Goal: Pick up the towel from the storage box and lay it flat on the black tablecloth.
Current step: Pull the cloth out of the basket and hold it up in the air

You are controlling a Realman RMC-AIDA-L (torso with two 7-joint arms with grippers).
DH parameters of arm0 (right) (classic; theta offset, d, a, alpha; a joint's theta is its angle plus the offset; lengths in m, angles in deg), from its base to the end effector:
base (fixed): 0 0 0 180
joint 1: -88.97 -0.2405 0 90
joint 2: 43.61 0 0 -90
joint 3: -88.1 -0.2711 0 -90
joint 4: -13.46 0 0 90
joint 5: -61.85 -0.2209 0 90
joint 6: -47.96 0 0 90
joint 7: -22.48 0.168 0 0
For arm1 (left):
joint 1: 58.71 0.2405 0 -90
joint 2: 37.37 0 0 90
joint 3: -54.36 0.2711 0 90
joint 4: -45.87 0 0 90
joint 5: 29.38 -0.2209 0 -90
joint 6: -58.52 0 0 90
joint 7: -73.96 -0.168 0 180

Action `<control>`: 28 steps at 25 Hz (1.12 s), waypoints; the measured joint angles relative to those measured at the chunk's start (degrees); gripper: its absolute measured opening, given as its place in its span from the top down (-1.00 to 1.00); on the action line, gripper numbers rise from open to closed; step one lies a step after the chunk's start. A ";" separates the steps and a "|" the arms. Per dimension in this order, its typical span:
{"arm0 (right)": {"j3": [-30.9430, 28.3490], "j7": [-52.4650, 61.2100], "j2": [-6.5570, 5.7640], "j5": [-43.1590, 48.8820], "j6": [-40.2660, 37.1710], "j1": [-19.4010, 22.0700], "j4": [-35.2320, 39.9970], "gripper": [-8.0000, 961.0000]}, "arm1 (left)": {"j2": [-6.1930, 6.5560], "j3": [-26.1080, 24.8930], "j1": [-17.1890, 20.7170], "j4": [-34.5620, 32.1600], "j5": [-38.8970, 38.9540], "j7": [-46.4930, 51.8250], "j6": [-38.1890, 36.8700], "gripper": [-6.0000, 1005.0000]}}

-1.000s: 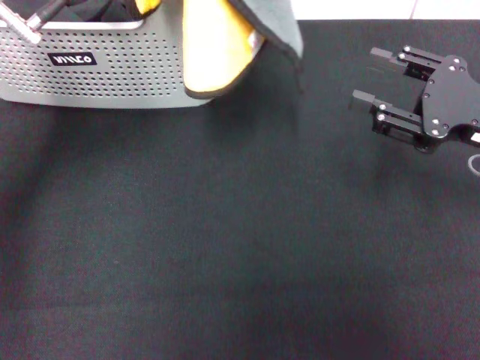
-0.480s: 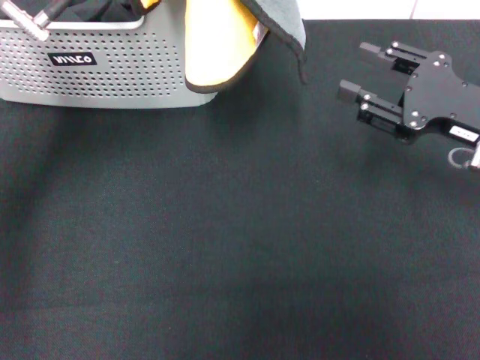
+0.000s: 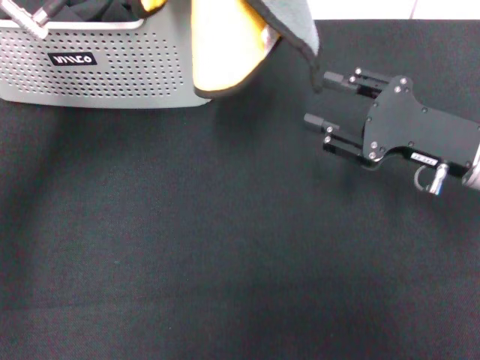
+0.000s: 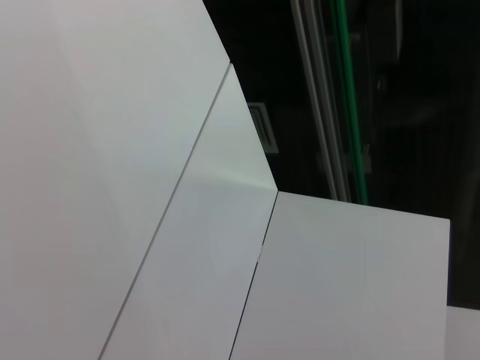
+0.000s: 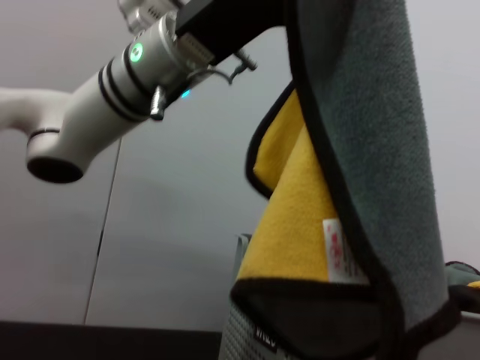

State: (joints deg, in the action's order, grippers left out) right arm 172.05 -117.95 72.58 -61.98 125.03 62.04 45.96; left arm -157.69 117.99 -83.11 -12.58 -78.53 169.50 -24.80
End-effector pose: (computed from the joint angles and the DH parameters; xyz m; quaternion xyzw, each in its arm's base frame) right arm 0.2042 0.3605 -0.0547 -0.8994 -0.0476 0.3620 0.2403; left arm -0.1203 0.3739 0.0899 -0.7464 -0.1576 -0.6343 0.1251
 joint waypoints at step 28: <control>14.88 -23.61 0.00 -22.71 -7.37 3.33 0.23 -0.14 | -0.09 0.09 0.08 1.71 0.68 -0.62 0.05 0.89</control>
State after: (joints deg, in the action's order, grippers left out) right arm 186.94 -141.56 72.58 -84.68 117.66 65.37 46.19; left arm -157.78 118.08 -83.03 -10.87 -77.85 168.88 -24.74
